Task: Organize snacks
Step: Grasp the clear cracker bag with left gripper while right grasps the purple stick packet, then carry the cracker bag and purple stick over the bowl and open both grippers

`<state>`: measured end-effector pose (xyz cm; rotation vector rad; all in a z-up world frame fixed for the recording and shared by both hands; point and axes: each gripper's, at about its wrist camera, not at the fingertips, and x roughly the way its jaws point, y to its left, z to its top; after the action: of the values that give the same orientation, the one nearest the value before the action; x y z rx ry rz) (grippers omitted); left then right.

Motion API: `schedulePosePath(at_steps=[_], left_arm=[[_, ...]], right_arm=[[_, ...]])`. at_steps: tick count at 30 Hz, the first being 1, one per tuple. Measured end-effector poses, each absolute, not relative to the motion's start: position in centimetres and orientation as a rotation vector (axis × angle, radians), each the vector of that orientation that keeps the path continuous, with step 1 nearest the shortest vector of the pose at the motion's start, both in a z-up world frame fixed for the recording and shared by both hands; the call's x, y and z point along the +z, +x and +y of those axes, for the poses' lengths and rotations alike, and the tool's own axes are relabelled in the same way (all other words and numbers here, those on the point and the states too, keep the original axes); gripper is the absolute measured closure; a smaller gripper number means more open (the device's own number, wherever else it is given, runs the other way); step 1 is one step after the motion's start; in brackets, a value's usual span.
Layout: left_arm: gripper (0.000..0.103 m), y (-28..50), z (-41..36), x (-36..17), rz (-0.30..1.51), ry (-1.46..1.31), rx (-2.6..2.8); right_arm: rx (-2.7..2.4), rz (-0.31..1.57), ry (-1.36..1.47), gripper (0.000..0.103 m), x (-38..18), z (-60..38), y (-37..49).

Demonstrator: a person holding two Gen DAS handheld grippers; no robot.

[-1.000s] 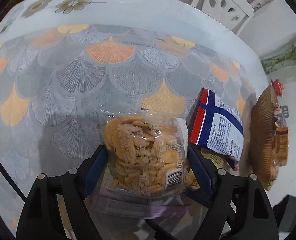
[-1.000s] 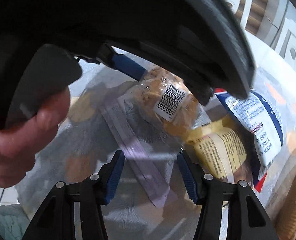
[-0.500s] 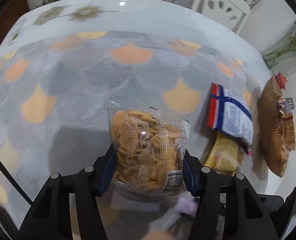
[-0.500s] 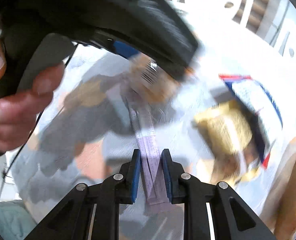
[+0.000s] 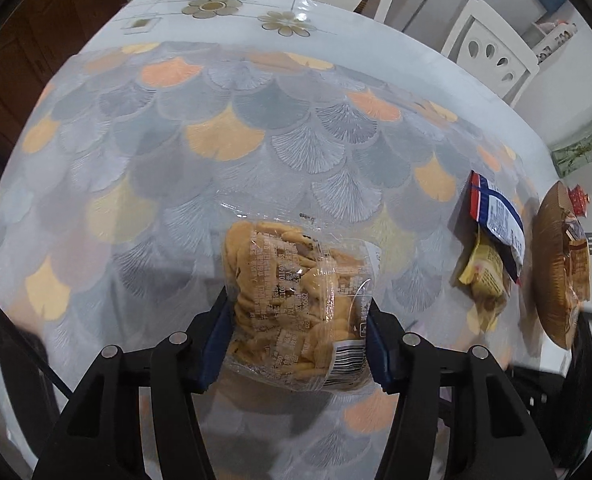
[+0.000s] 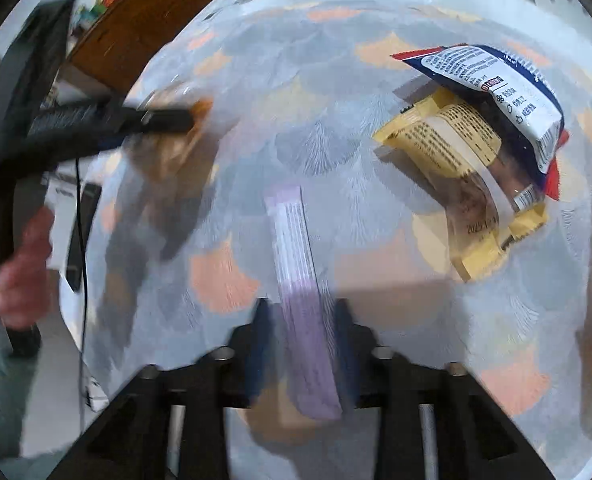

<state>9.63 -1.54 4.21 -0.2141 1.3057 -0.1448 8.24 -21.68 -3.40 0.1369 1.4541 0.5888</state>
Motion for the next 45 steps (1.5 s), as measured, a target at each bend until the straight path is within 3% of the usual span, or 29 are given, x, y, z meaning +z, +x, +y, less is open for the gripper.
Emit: schedulePosePath(at_steps=[1,3,8,10,21,32,45], left_arm=[[0.048,9.3,-1.4,4.4,1.301,-0.218,-0.147],[0.048,8.8,-1.1,4.7,1.295,-0.223,-0.148],[0.048,7.6,-0.7,5.3,1.278,-0.248,-0.141],[0.048,7.2,-0.8,5.6,1.27,-0.252,-0.134],[0.048,6.8,-4.1,8.2,1.218,-0.195,-0.182],[0.048,8.0,-13.3,11.3,1.173,-0.07,-0.368],[0.048,9.9,-24.8,14.5,1.1,0.072,-0.581]], right_arm=[[0.609,1.459,0.172,0.048,-3.6,-21.7,8.8],[0.6,1.437,0.142,0.048,-2.9,-20.5,8.9],[0.515,1.34,-0.185,0.07,-2.1,-18.1,7.8],[0.499,1.274,-0.3,0.084,-1.9,-17.0,6.3],[0.481,1.32,-0.035,0.084,0.1,-21.1,3.3],[0.349,1.225,0.208,0.084,7.4,-32.0,2.9],[0.148,1.122,0.463,0.084,12.3,-44.2,2.4]])
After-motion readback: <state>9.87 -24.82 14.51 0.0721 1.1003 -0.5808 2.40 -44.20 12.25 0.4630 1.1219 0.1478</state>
